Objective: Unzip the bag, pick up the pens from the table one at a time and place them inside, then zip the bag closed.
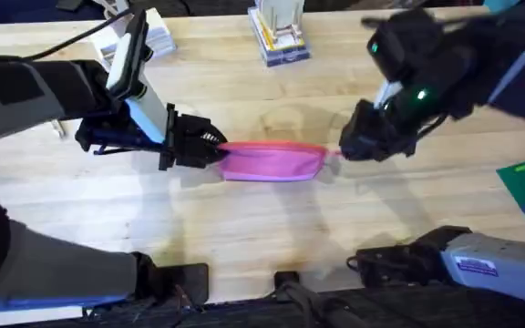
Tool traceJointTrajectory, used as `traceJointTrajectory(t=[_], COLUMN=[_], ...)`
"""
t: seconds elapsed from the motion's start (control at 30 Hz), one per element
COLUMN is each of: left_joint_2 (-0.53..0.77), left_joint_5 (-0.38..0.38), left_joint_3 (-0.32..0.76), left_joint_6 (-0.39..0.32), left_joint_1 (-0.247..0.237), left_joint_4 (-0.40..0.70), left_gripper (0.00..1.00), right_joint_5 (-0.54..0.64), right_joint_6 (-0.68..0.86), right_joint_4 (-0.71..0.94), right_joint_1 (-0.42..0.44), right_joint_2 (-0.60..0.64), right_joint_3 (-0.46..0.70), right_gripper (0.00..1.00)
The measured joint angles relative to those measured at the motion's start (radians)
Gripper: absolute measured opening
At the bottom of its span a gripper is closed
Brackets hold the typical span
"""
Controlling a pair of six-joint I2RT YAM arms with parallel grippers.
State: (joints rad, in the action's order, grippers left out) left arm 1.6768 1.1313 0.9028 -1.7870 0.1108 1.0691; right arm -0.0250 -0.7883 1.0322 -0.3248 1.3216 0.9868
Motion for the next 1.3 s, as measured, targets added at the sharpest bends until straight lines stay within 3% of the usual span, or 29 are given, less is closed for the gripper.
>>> traceJointTrajectory(t=[0.17,0.53,0.57,0.77,0.83,1.27,1.3], left_joint_2=[0.0,0.0,0.0,0.0,0.0,0.0,0.0], left_joint_5=[-0.01,-0.01,-0.01,-0.01,-0.01,-0.01,-0.01], left_joint_3=[0.0,0.0,0.0,0.0,0.0,0.0,0.0], left_joint_6=[0.0,0.0,0.0,0.0,0.0,0.0,-0.005], left_joint_1=[0.01,0.011,0.011,0.011,0.011,0.011,0.011], left_joint_4=[-0.002,-0.003,-0.003,-0.003,-0.003,-0.003,-0.005], left_gripper=[0.042,0.042,0.042,0.042,0.042,0.044,0.121], right_joint_5=[0.068,0.091,0.086,0.072,0.065,0.002,0.002], right_joint_6=[-0.015,-0.003,0.002,0.058,0.069,0.187,0.196], right_joint_4=[-0.006,-0.039,-0.038,-0.033,-0.033,-0.005,-0.005], right_joint_1=[0.015,0.016,0.016,0.016,0.016,0.016,0.016], right_joint_2=[0.0,-0.024,-0.037,-0.147,-0.19,-0.445,-0.46], right_joint_3=[-0.096,-0.098,-0.094,-0.036,-0.022,-0.014,-0.014], right_gripper=[0.031,0.032,0.093,0.949,0.993,0.997,0.997])
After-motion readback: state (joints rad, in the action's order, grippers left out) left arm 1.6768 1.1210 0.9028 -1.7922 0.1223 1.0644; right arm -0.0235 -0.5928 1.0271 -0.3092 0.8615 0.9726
